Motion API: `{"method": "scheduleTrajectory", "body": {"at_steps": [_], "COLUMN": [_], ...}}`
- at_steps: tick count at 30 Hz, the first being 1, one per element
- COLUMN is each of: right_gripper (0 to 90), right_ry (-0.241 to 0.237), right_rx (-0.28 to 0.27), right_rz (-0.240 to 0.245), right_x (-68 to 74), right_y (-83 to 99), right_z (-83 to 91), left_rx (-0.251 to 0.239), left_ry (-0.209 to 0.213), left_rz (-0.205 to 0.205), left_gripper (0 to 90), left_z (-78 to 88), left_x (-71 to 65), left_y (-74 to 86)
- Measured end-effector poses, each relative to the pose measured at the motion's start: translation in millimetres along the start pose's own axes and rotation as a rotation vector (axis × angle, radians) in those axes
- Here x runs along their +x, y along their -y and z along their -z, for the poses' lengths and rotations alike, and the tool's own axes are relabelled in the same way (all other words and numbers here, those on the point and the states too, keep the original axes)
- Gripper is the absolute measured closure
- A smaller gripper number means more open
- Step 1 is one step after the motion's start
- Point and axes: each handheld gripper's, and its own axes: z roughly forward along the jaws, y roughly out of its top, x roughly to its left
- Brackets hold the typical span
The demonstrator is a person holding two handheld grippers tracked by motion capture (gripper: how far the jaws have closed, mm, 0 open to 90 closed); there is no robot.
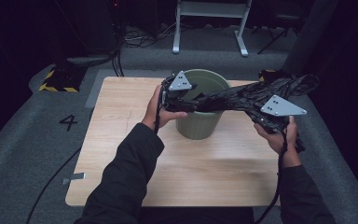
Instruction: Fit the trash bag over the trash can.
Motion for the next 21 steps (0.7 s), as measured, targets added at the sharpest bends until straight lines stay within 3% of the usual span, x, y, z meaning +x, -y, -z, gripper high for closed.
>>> {"method": "scheduleTrajectory", "body": {"at_steps": [5, 7, 9, 11, 13, 15, 18, 19, 21], "right_gripper": [86.1, 86.0, 86.0, 85.9, 85.7, 85.3, 84.5, 83.5, 83.4], "right_ry": [-0.036, -0.042, -0.065, -0.078, -0.096, -0.108, -0.128, -0.13, -0.134], "right_rx": [-0.008, -0.011, -0.021, -0.024, -0.028, -0.028, -0.029, -0.028, -0.027], "right_rz": [-0.004, -0.004, -0.004, 0.005, 0.007, 0.007, 0.004, 0.002, 0.003], "right_x": [5.9, 7.4, 11.8, 15.3, 18.1, 20.2, 22.0, 22.5, 22.6], "right_y": [-5.4, -6.9, -10.4, -12.9, -15.0, -15.8, -16.0, -15.8, -15.3], "right_z": [-11.6, -13.5, -17.9, -20.5, -22.3, -23.8, -25.2, -25.4, -25.8], "left_rx": [-0.029, -0.032, -0.014, -0.009, -0.011, 0.0, 0.028, 0.041, 0.043], "left_ry": [-0.005, -0.008, -0.042, -0.065, -0.052, -0.078, -0.117, -0.136, -0.133], "left_rz": [-0.012, -0.005, -0.016, -0.031, -0.04, -0.073, -0.109, -0.122, -0.121], "left_gripper": [27.3, 30.1, 32.4, 45.1, 61.6, 74.6, 86.5, 88.1, 88.9], "left_z": [-1.9, -4.0, -8.5, -9.5, -8.5, -8.4, -9.6, -10.1, -10.4], "left_x": [-10.9, -12.9, -15.1, -15.1, -13.5, -14.1, -15.8, -16.5, -16.4], "left_y": [0.3, 0.9, 3.6, 6.1, 7.7, 7.6, 6.9, 6.5, 6.5]}}
